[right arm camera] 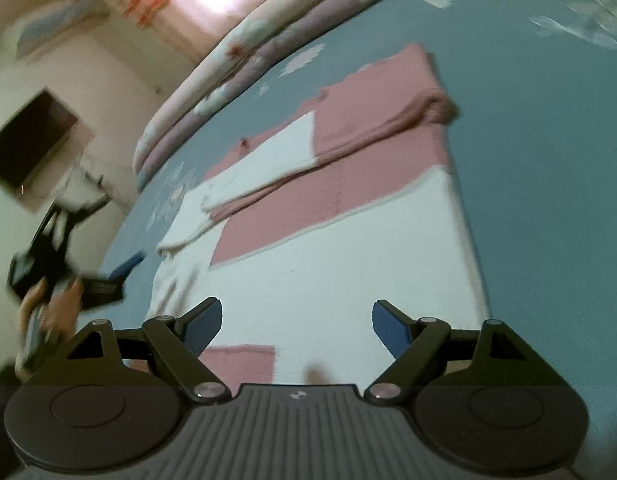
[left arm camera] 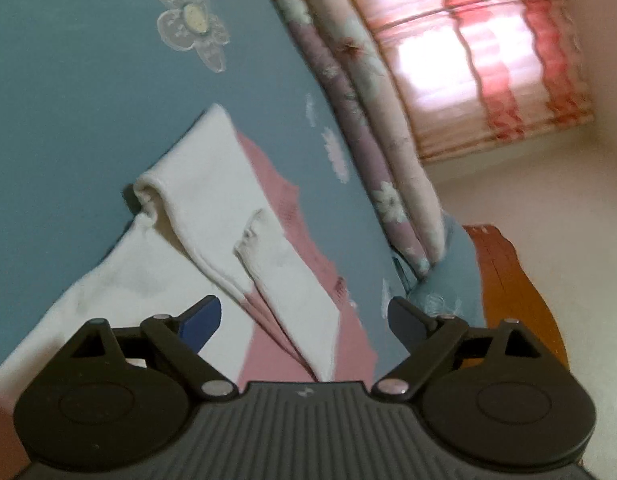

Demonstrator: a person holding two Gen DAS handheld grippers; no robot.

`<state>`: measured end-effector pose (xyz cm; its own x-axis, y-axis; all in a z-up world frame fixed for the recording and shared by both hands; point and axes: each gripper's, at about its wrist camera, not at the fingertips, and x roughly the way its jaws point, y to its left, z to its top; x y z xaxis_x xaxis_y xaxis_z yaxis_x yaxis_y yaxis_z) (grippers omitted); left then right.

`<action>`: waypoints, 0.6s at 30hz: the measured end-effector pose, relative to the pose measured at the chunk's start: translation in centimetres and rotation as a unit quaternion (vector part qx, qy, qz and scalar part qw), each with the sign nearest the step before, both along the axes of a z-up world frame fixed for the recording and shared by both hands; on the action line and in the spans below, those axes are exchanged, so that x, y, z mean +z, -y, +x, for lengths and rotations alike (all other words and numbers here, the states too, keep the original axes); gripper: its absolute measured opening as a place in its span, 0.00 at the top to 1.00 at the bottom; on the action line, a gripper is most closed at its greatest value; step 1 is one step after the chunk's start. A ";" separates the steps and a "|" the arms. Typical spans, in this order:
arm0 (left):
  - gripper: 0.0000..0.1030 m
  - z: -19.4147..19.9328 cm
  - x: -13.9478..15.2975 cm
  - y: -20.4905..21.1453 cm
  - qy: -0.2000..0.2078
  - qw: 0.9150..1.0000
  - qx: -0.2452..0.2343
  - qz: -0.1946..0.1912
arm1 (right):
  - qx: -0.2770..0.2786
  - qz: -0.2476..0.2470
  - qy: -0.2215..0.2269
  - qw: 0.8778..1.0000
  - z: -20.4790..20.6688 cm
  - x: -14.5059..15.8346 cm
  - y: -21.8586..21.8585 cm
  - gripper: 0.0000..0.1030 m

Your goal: Fold clothes

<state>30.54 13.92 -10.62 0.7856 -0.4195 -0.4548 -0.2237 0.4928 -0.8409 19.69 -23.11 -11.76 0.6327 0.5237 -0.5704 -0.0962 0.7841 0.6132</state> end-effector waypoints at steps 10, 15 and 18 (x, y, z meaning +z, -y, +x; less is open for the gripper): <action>0.13 0.6 -3.2 -1.1 -0.008 0.998 0.038 0.058 | 0.029 -0.055 0.016 0.998 0.5 1.0 -2.2 0.16; 0.13 -0.5 -2.9 -1.9 0.003 0.997 0.030 0.074 | 0.024 -0.049 0.011 0.998 0.6 0.8 -2.0 0.16; 0.13 -1.1 -1.9 -1.9 -0.005 0.997 0.035 0.075 | 0.025 -0.052 0.010 0.998 0.7 0.7 -2.3 0.16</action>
<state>29.44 15.81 -12.49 0.8049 -0.2913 -0.5169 -0.2703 0.5956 -0.7565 20.35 -20.86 -11.09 0.6193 0.4927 -0.6113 -0.1479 0.8378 0.5255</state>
